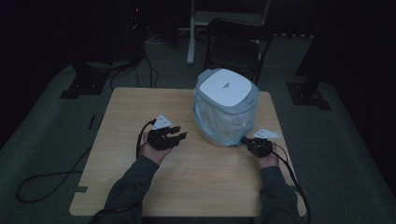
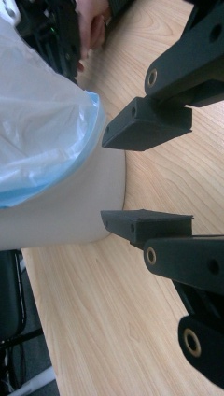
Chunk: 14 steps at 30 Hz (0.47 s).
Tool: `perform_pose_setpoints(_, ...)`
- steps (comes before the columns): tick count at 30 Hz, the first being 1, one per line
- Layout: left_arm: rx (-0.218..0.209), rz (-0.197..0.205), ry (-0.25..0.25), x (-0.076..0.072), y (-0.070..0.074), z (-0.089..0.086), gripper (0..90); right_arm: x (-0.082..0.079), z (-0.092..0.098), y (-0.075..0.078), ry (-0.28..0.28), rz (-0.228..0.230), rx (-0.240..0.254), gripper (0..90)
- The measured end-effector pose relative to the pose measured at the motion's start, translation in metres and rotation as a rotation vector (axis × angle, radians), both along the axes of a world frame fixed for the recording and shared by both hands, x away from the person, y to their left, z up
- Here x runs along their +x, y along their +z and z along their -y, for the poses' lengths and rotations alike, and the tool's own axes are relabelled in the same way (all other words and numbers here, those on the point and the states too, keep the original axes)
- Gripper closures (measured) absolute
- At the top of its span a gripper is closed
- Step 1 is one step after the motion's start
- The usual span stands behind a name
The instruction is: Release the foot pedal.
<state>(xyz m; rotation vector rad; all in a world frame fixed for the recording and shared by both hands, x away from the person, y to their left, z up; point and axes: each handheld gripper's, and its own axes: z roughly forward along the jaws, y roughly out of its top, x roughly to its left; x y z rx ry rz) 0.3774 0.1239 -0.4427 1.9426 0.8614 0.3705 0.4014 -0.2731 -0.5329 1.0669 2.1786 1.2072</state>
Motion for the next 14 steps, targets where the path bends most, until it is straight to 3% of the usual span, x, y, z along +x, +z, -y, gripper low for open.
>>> perform_pose_setpoints(8, 0.002, -0.006, 0.009, 0.001, -0.004, -0.002, 59.1, -0.01, 0.004, 0.003, -0.003, -0.01, -0.101, 90.0)
perform_pose_setpoints(14, 0.005, -0.01, 0.013, 0.0, -0.008, -0.004, 58.7, -0.019, 0.009, 0.0, -0.004, -0.042, -0.123, 90.0)
